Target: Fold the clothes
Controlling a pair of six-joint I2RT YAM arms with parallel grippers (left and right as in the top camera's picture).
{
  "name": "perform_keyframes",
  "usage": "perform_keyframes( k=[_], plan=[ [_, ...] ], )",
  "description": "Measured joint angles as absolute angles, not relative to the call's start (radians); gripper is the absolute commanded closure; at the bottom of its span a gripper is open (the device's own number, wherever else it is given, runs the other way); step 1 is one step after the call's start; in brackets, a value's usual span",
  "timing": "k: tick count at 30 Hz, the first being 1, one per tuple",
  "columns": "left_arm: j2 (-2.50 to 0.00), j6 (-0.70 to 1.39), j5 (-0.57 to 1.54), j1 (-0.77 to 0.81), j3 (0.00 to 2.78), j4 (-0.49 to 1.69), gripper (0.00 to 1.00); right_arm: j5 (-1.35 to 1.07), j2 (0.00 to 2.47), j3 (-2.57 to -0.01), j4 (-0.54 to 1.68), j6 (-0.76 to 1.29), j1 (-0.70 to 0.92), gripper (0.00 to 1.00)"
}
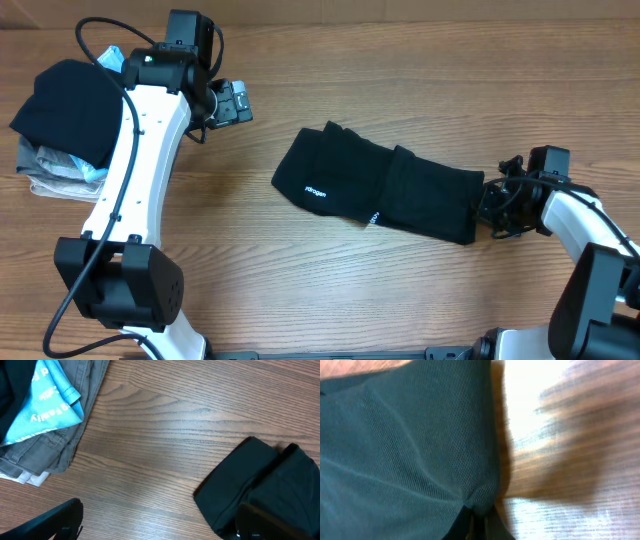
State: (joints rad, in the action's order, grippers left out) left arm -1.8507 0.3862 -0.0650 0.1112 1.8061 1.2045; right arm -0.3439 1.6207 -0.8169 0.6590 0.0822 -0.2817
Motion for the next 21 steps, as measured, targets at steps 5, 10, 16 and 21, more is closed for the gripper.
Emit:
perform_keyframes(
  k=[5,10,16,21],
  plan=[
    [-1.851,0.386,-0.065,0.111,1.806,1.204,0.0,-0.347,1.625,-0.954,0.877,0.082,-0.352,0.96],
    [-1.851,0.386,-0.065,0.111,1.806,1.205,0.0,-0.319,1.63,-1.221,1.112,0.08,-0.433,0.96],
    [-1.851,0.386,-0.065,0.111,1.806,1.205,0.0,-0.298,1.63,-1.445,1.304,0.081,-0.459,0.96],
    [-1.851,0.386,-0.065,0.111,1.806,1.205,0.0,-0.29,1.629,-1.551,1.43,0.082,-0.408,0.96]
  ],
)
